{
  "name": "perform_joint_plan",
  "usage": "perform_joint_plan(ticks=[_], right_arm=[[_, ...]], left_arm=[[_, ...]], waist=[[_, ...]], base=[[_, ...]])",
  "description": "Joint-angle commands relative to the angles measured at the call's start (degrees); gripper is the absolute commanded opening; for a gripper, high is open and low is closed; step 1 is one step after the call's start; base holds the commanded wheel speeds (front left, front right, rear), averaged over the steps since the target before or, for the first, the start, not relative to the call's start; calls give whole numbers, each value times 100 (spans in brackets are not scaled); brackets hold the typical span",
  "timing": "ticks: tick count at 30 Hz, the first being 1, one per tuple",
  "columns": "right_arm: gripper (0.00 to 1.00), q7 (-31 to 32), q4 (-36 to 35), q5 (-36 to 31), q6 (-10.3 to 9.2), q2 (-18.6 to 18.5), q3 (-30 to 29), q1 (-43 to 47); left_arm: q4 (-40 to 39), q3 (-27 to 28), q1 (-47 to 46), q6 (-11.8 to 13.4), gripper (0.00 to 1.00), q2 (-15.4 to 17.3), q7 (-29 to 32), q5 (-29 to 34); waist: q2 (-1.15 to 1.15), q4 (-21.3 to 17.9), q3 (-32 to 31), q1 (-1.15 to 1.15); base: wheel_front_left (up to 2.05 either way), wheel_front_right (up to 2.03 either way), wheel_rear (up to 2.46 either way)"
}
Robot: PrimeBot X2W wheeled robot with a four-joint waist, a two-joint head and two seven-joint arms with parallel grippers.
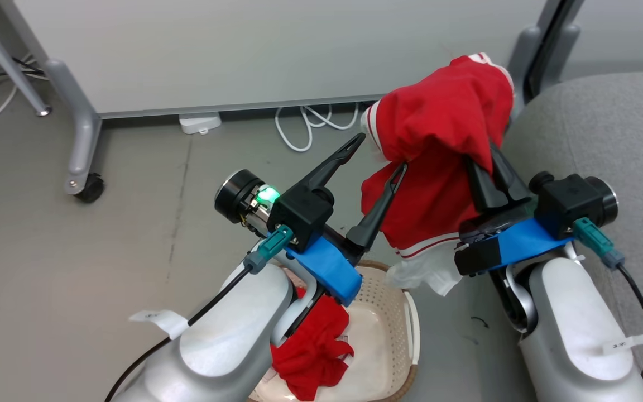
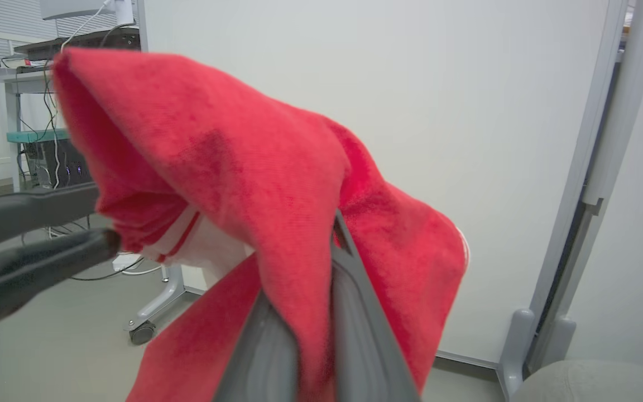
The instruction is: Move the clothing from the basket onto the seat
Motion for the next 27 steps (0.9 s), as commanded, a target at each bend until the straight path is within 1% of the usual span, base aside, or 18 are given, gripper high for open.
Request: perform_joint_plan(ticks=[1, 10, 18, 27], right_arm=[[0, -21, -62, -37, 3, -13, -53, -86], [0, -21, -357, -184, 3, -12, -417, 156], [0, -22, -653, -227, 3, -10, -776, 356], [0, -22, -970, -322, 3, -10, -1141, 785]], left_arm=[[-27, 7, 63, 25, 100, 35, -42, 31], [-126, -48, 157, 54, 100, 141, -150, 147], [-168, -122, 215, -14, 100, 226, -184, 204], [-150, -186, 310, -57, 100, 241, -215, 251]], waist=[[0, -136, 96, 0], [0, -729, 362, 0], [0, -1324, 506, 0], [0, -1779, 491, 0]], base=[[0, 0, 0], [0, 0, 0], [0, 0, 0], [0, 0, 0]])
